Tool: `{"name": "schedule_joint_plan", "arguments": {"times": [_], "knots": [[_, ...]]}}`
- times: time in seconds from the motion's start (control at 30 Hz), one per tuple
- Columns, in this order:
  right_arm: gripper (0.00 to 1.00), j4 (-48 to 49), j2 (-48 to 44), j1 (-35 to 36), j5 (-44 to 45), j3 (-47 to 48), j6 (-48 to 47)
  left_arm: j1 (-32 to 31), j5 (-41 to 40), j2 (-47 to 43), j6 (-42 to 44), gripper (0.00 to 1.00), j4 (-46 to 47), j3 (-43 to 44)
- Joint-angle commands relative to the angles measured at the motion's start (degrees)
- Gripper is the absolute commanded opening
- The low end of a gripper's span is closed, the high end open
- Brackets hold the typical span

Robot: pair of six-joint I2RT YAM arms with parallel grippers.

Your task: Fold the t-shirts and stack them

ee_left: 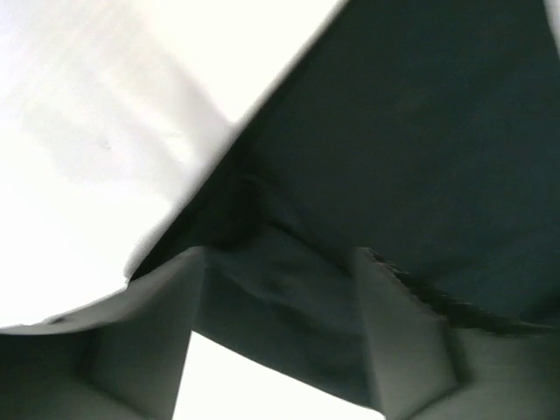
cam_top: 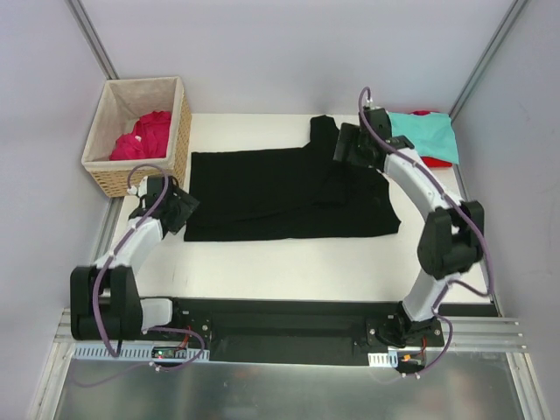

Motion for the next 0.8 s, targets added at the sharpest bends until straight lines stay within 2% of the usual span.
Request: {"name": "schedule_joint_plan", "arguments": {"times": [0.0, 0.1, 0.27, 0.4, 0.53, 0.77], "knots": [[0.97, -0.2, -11.8, 6.3, 0.6, -9.4, 1.1, 0.4, 6.0, -10.4, 1.1, 0.75, 2.5, -0.4], [0.96, -0.8, -15.7, 9.3, 1.1, -16.2, 1.8, 0.4, 12.4, -13.7, 3.4, 0.84, 0.6, 0.4], [0.97, 0.9, -19.4, 13.8, 2.3, -26.6, 4.1, -0.7, 20.6, -17.8, 4.2, 0.85, -0.1, -0.9], [0.97, 4.6, -18.4, 14.1, 1.1, -32.0, 5.9, -7.4, 23.4, -14.8, 5.8, 0.85, 1.8, -1.7], [0.97, 7.1, -16.2, 14.8, -0.2, -33.9, 6.8, -10.4, 22.6, -10.7, 5.5, 0.84, 5.2, -3.3], [0.97, 6.4, -13.3, 16.7, -0.1, -29.8, 6.3, -11.3, 23.2, -4.1, 6.7, 0.83, 15.0, -4.9]]}}
